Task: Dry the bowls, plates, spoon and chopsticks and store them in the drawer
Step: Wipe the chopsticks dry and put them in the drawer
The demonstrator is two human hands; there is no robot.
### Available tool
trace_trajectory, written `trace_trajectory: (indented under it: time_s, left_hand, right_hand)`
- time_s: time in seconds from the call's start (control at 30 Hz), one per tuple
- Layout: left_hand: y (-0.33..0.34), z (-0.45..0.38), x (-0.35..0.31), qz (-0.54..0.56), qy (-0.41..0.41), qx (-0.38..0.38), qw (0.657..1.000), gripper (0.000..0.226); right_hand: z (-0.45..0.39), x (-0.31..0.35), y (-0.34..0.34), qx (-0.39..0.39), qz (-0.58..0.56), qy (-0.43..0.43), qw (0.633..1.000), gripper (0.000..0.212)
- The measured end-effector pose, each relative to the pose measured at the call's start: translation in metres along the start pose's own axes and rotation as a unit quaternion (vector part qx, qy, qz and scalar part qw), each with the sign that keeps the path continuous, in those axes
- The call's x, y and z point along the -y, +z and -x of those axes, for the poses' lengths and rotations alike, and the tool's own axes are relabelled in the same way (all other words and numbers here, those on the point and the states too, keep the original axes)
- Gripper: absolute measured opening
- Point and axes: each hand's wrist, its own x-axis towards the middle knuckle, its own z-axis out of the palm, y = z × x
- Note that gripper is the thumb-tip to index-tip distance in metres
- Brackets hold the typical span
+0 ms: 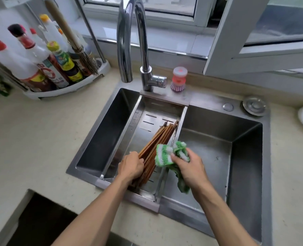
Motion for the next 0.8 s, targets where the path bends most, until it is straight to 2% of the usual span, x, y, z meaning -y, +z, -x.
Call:
trace_trajectory:
  time_s: [0.1, 0.23, 0.33, 0.5, 0.57, 0.63, 0.7, 0.73, 0.8]
  left_hand:
    - [-0.013, 0.004, 0.007, 0.163, -0.017, 0.015, 0.986, 0.023]
    - [-0.039, 0.027, 0.006, 0.436, -0.049, 0.083, 0.895, 0.021]
    - [-0.056, 0.045, 0.004, 0.53, -0.047, 0.129, 0.837, 0.019]
    - [-0.065, 0.065, -0.001, 0.602, -0.032, 0.153, 0.783, 0.017]
    - [-0.064, 0.069, -0.003, 0.602, -0.029, 0.165, 0.78, 0.016]
    - [-0.063, 0.073, -0.008, 0.594, -0.028, 0.177, 0.784, 0.013]
    - [-0.063, 0.075, -0.009, 0.588, -0.028, 0.168, 0.791, 0.014]
    - [-0.064, 0.074, -0.008, 0.584, -0.028, 0.164, 0.795, 0.015]
    - [-0.067, 0.075, -0.004, 0.582, -0.02, 0.181, 0.793, 0.016]
  right_hand:
    - [-0.003, 0.004, 0.002, -0.015, -0.032, -0.001, 0.999, 0.018]
    - [-0.006, 0.013, 0.013, -0.038, -0.046, -0.014, 0.998, 0.017]
    - [-0.009, 0.016, 0.027, -0.068, -0.028, -0.019, 0.997, 0.019]
    - [-0.009, 0.018, 0.045, -0.113, -0.028, -0.002, 0.993, 0.028]
    - [-0.005, 0.02, 0.057, -0.069, -0.053, -0.002, 0.996, 0.034]
    - [-0.002, 0.024, 0.068, 0.041, -0.122, 0.006, 0.992, 0.039]
    - [0.0, 0.032, 0.07, 0.152, -0.258, 0.04, 0.953, 0.038]
    - [0.001, 0.035, 0.07, 0.183, -0.314, 0.051, 0.93, 0.029]
    - [0.004, 0.037, 0.07, 0.191, -0.373, 0.062, 0.906, 0.013]
